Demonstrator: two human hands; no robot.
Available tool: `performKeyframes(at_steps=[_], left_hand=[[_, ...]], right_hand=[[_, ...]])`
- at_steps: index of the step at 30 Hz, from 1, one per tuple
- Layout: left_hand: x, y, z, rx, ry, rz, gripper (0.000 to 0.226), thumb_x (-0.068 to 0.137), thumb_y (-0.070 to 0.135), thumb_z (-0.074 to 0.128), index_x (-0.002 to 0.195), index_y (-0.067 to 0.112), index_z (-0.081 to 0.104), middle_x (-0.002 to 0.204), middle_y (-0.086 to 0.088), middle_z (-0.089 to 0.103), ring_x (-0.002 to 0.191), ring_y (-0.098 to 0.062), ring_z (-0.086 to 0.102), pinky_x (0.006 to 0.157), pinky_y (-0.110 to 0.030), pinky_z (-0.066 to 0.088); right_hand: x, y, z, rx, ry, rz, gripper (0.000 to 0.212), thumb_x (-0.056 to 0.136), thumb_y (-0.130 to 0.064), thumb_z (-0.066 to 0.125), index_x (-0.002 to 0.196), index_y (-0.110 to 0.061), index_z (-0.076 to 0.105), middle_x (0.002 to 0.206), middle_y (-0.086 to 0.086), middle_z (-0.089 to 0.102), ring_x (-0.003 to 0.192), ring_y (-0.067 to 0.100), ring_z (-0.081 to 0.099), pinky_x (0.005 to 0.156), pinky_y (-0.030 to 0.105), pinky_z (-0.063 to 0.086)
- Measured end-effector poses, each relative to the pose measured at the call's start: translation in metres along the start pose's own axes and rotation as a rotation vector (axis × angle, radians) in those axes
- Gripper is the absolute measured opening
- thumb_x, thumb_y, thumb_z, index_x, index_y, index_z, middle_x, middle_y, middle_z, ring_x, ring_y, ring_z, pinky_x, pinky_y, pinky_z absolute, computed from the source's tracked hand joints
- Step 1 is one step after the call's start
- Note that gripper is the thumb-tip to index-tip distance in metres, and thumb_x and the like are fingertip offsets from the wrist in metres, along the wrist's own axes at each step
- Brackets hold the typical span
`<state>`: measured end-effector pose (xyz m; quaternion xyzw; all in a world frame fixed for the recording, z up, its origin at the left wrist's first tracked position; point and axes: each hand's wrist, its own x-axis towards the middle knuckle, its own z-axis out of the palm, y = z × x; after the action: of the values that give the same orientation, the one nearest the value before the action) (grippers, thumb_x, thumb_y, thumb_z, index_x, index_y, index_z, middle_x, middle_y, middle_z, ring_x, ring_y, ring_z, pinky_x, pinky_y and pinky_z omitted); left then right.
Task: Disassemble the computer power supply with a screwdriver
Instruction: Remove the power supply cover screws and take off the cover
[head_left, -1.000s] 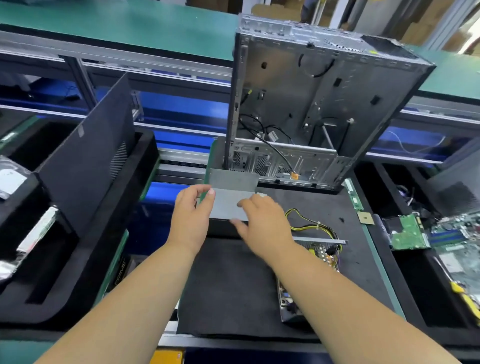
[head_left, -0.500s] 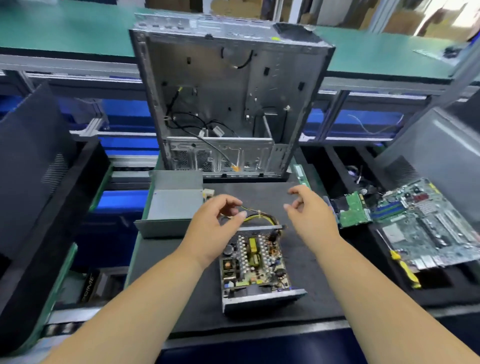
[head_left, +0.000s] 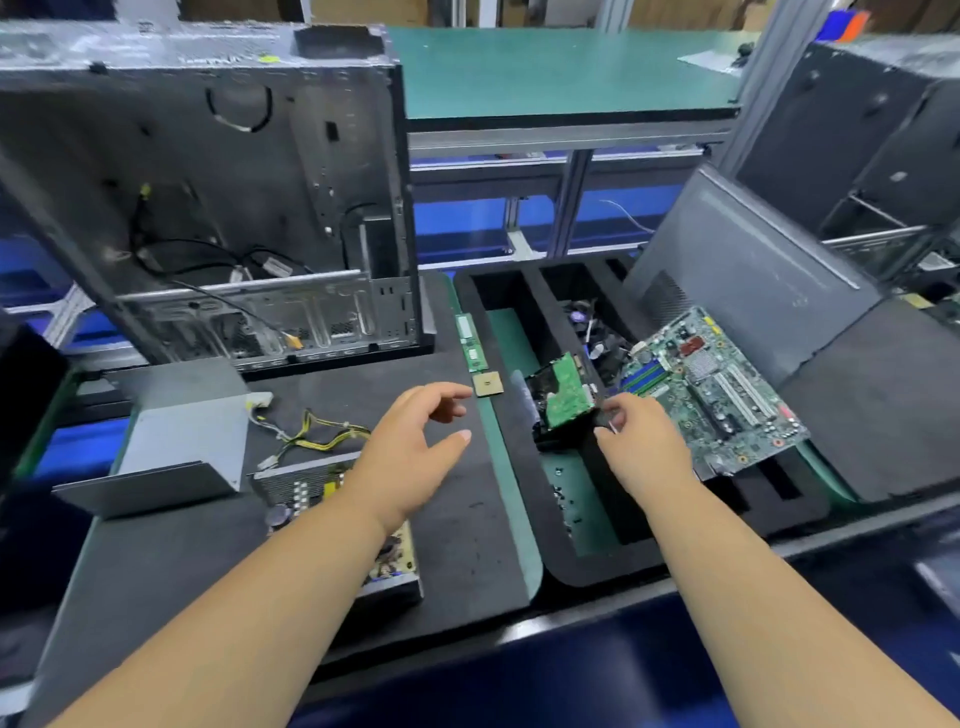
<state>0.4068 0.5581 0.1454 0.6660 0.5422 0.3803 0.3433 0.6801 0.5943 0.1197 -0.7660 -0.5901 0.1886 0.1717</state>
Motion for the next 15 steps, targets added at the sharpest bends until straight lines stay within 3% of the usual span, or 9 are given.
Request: performKeyframes(at_steps=[4,6,10,15], left_hand=[[0.004,0.010,0.022,0.019,-0.009,-0.007,0.038,0.090,0.010,0.064,0.115,0.038,0.061,0.112,0.013,0.061,0.106,0.005,0.056,0.086,0.002,0.032],[0.005,0.014,0.030,0.025,-0.008,-0.011,0.038,0.090,0.009,0.064,0.114,0.038,0.062,0.112,0.012,0.061,0.106,0.004,0.056,0.087,0.001,0.033],[0.003,0.019,0.039,0.036,0.000,-0.021,0.038,0.090,0.009,0.064,0.113,0.039,0.062,0.112,0.013,0.061,0.106,0.004,0.057,0.088,0.001,0.033],[-0.001,0.017,0.038,0.041,0.036,-0.056,0.036,0.091,0.010,0.063,0.114,0.037,0.064,0.112,0.014,0.061,0.106,0.004,0.057,0.086,0.002,0.034]], right_hand=[[0.010,0.034,-0.005,-0.083,-0.049,0.069,0.031,0.090,-0.031,0.067,0.120,-0.026,0.060,0.115,0.001,0.053,0.081,0.022,0.057,0.061,0.030,0.040],[0.012,0.045,-0.004,-0.133,-0.100,0.091,0.036,0.088,-0.033,0.072,0.120,-0.024,0.059,0.114,0.002,0.052,0.084,0.024,0.058,0.064,0.032,0.042],[0.015,0.060,0.003,-0.233,-0.199,0.124,0.047,0.085,-0.032,0.074,0.127,-0.020,0.054,0.133,0.010,0.051,0.106,0.032,0.059,0.075,0.034,0.045],[0.018,0.064,0.006,-0.288,-0.264,0.161,0.041,0.087,-0.026,0.071,0.121,-0.016,0.051,0.114,0.008,0.057,0.090,0.028,0.057,0.069,0.035,0.047]])
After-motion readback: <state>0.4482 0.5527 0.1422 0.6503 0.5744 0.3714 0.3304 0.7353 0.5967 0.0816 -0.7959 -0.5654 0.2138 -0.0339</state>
